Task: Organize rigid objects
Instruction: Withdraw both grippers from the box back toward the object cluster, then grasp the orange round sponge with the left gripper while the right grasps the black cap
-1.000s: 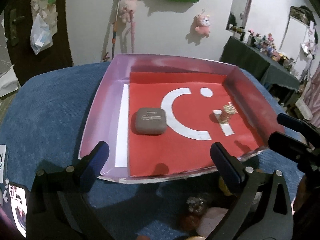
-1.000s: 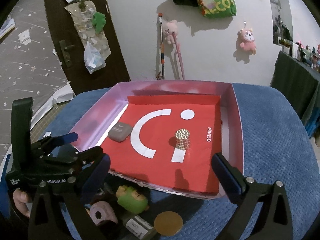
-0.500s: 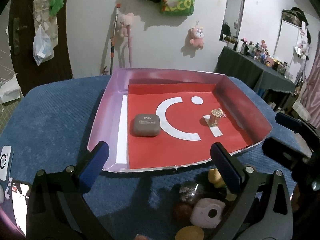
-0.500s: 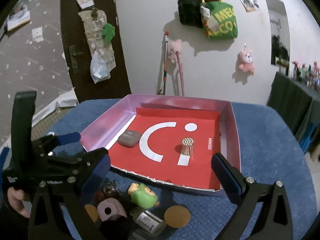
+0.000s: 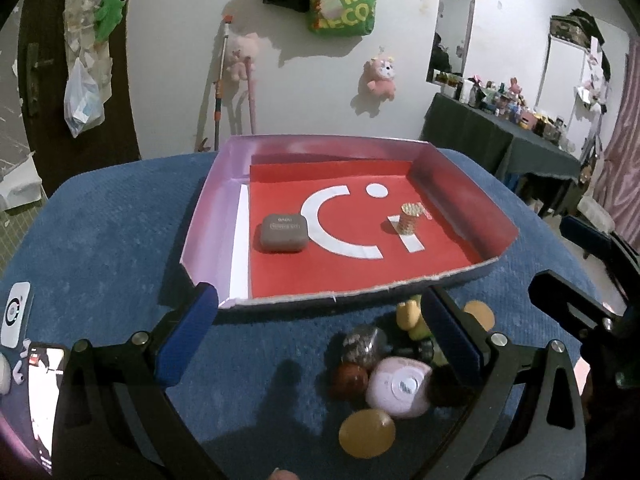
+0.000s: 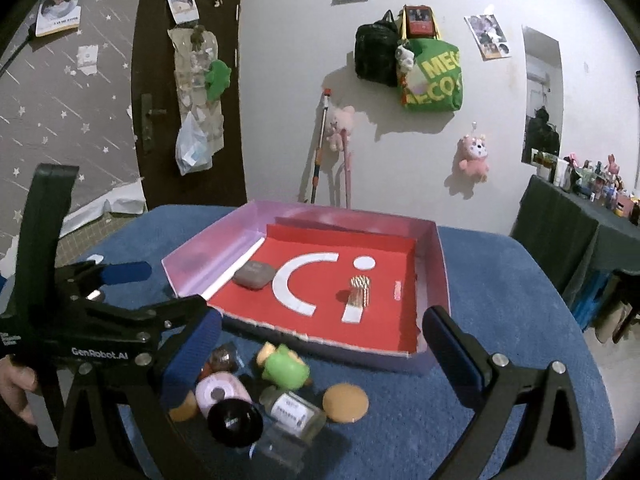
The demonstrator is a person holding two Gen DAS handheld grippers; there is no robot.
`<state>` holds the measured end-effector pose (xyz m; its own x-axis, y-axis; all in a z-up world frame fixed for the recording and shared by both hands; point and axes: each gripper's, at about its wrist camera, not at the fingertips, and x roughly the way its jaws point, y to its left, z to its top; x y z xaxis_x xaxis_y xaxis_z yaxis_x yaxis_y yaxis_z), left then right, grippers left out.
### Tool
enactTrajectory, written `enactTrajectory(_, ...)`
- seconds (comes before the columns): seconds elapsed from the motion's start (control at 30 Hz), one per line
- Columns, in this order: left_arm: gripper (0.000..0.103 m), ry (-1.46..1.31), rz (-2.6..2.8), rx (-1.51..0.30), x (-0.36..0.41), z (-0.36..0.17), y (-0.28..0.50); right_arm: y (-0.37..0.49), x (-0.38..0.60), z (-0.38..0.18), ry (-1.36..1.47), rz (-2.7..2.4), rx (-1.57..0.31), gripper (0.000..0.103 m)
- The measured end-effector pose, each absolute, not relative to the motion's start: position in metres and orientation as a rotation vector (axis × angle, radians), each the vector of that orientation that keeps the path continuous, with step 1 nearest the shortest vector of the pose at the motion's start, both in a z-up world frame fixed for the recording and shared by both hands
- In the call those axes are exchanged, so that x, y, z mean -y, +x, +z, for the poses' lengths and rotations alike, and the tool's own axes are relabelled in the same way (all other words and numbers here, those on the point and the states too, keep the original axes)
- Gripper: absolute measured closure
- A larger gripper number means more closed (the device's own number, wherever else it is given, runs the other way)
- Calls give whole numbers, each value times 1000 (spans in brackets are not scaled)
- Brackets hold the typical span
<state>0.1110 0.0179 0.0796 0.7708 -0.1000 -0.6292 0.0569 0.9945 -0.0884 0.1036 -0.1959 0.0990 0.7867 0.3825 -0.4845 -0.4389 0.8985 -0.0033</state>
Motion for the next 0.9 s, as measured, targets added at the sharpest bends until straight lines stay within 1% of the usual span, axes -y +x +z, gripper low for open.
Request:
enactTrajectory(0.07,0,-63,-90,-702,-16,78,107,98,197,96,-129,435,-497,1)
enactTrajectory(0.13,0,-59,-103,-707,-14,77,102,93,197,93,-129,434,-508,6)
enactTrajectory(0.33,0,-23,-102,-718,-6,67,87,82,203,77,-117,428,-559,15)
enactTrajectory(0.53,0,-67,-140,-733,-7,56,72,69,203,66,-123,436,-586,17)
enactTrajectory(0.57,0,-70,-138,-733,-8,54,70,67,202,65,-126,438,-588,18)
enactTrajectory(0.6,0,-72,-137,-734,-8,53,68,64,202,62,-129,441,-592,21)
enactTrajectory(0.77,0,-83,-141,-745,-8,44,60,57,202,50,-132,454,-627,24)
enactTrajectory(0.83,0,-90,-143,-752,-9,40,58,54,202,46,-132,458,-640,27)
enactTrajectory(0.9,0,-103,-150,-760,-10,36,57,52,203,41,-135,456,-653,28)
